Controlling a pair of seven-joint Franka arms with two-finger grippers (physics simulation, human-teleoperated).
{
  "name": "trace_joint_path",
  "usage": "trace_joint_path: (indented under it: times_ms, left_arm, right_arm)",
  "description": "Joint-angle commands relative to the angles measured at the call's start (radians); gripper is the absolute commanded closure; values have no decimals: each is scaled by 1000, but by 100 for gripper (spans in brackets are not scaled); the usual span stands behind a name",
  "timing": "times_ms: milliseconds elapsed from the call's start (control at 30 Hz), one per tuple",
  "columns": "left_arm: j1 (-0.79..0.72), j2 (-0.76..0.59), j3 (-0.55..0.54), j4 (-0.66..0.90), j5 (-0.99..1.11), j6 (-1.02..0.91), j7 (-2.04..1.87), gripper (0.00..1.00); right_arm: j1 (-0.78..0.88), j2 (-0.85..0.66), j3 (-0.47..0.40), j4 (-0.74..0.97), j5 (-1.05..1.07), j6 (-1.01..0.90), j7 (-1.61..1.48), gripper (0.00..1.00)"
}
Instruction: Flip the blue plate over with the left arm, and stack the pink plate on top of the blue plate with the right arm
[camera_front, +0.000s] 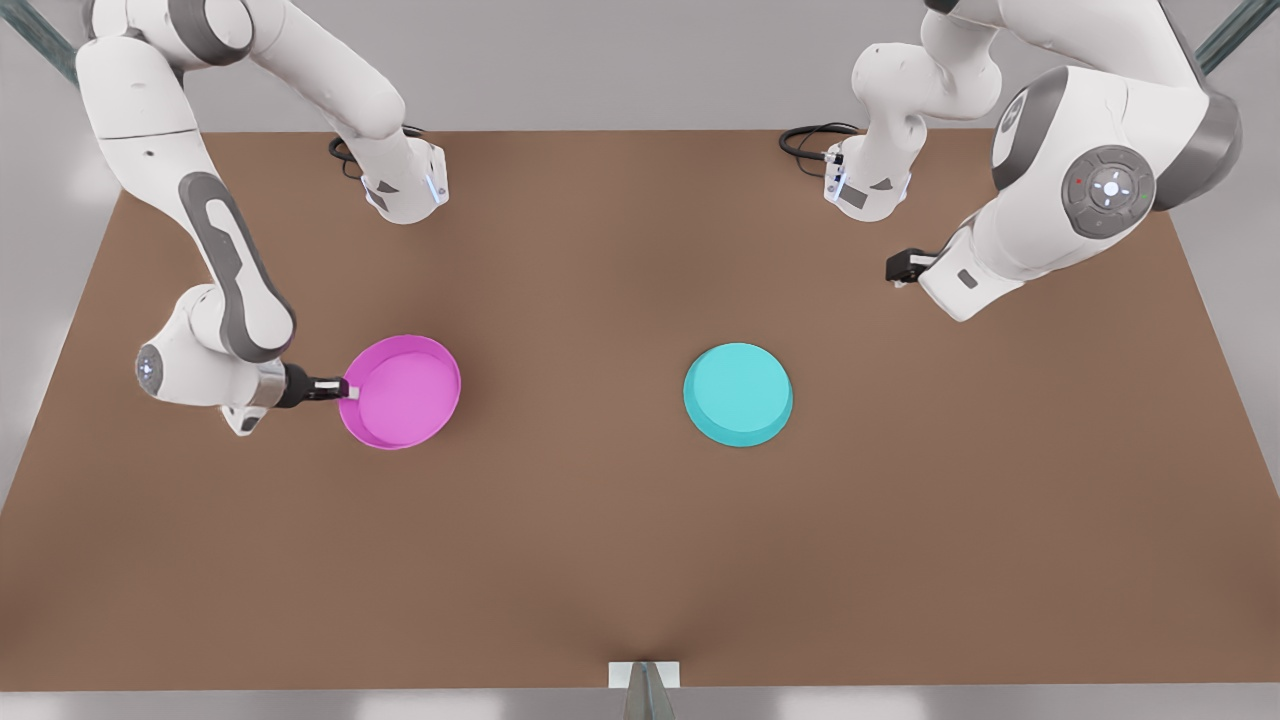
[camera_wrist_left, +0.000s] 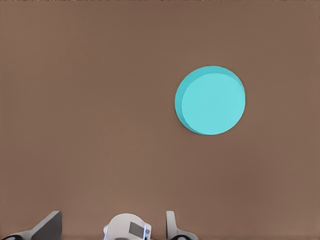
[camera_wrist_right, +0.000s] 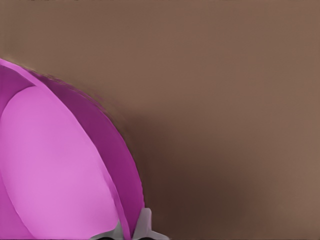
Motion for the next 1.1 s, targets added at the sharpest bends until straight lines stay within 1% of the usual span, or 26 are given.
trace_joint_path:
  times_ms: [0,133,200,267,300,367,400,433,533,600,633,667,733,833,900,933,967,1000,1067]
  left_arm:
    - [0,0,0,0,0,0,0,0]
    - [0,0,0,0,0,0,2,0]
    - [0,0,0,0,0,0,2,0]
    - [0,0,0,0,0,-2,2,0]
    - [0,0,0,0,0,-2,2,0]
    - [0,0,0,0,0,0,2,0]
    - [0,0,0,0,0,2,2,0]
    - [18,1,2,9,0,3,3,0]
    - [101,1,2,17,0,41,8,0]
    - [112,1,2,17,0,48,8,0]
    - [112,1,2,17,0,48,6,0]
    - [112,1,2,17,0,48,6,0]
    - [112,1,2,17,0,48,8,0]
    - [112,1,2,17,0,48,8,0]
    - [112,1,2,17,0,48,8,0]
    - [112,1,2,17,0,48,8,0]
    - [112,3,2,17,0,48,6,0]
    - [112,3,2,17,0,48,6,0]
    - [112,1,2,17,0,48,6,0]
  right_arm:
    - [10,0,-2,0,-5,0,12,79]
    - [144,-17,-22,3,84,3,63,79]
    - [242,-32,-77,3,124,3,81,79]
    - [409,-45,-172,6,190,5,127,79]
    - [466,-46,-199,9,219,5,143,79]
    - [657,-48,-328,15,308,6,157,79]
    - [785,-46,-432,29,357,6,164,79]
    - [882,-43,-500,38,406,6,172,79]
    - [1202,-34,-745,60,547,5,206,79]
    - [1363,-25,-864,61,625,6,209,79]
    - [1474,-8,-951,75,667,5,223,79]
    - [1569,12,-1019,92,728,5,238,79]
    - [1699,43,-1106,115,788,2,284,79]
    - [1758,102,-1129,185,825,-3,356,79]
    - [1779,162,-1132,265,860,-1,408,79]
    - [1805,193,-1146,297,885,-1,430,79]
    - [1879,224,-1204,314,934,0,439,79]
    - [1902,248,-1221,342,957,-1,459,79]
    - [1923,280,-1223,389,978,2,502,79]
